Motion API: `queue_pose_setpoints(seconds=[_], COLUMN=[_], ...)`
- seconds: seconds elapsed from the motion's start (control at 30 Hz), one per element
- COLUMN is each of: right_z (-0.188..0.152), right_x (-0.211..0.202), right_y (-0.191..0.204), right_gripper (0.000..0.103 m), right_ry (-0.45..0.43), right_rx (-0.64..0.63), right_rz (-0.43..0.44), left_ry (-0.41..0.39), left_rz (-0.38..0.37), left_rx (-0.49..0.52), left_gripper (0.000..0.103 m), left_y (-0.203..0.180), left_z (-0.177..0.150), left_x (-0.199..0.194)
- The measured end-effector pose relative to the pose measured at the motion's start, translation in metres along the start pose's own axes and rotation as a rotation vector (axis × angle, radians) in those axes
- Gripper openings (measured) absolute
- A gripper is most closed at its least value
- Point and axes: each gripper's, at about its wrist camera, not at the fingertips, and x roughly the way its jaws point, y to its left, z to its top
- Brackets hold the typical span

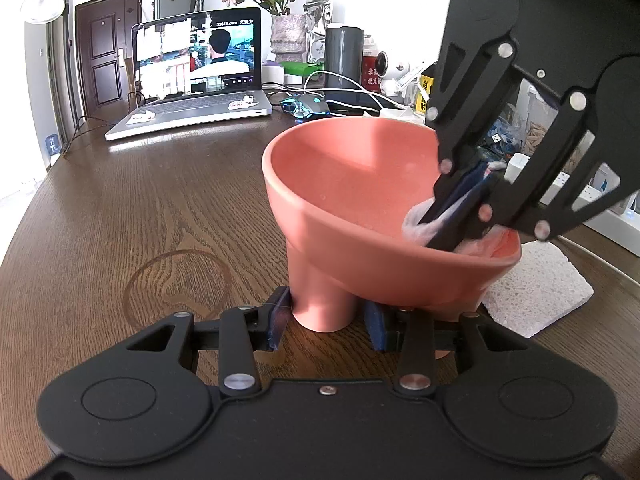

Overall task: Clean bowl
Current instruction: 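Scrub the bowl's inner wall with the tissue in the right gripper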

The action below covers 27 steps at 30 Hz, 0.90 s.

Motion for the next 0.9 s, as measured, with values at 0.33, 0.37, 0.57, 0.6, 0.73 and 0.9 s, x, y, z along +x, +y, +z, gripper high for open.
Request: queue_pose_setpoints(seconds=[0.33,0.37,0.57,0.6,0.73,0.9], right_z=[0.027,0.028,0.033,0.031,0.029,0.015], right_x=[0.015,0.015,0.019,0.02,0.03,0.032], right_y=[-0.016,-0.017,-0.031,-0.033,-0.05,-0.057], right_gripper=[0.004,0.004,0.004,0.003,0.003,0.003], right_ry=[-0.042,-0.043,-0.049,-0.046,-0.029,-0.001], right_rx=[-0.077,-0.082,-0.092,-0.09,-0.073,-0.049], right_rz=[-0.005,-0.006,-0.013,-0.013,-0.023,-0.021], left_ry=[0.0,0.0,0.0,0.0,0.0,0.0], left_rz=[0.0,0.0,-0.001,-0.001,-0.002,-0.002], left_rx=[0.0,0.0,-0.001,-0.001,-0.002,-0.003], left_gripper=[0.04,0.04,0.04,0.04,0.04,0.04], left_y=[-0.001,-0.001,-0.002,-0.001,-0.002,-0.002], left_z=[0.0,0.0,0.0,0.0,0.0,0.0], left_x=[0.0,0.0,0.0,0.0,0.0,0.0])
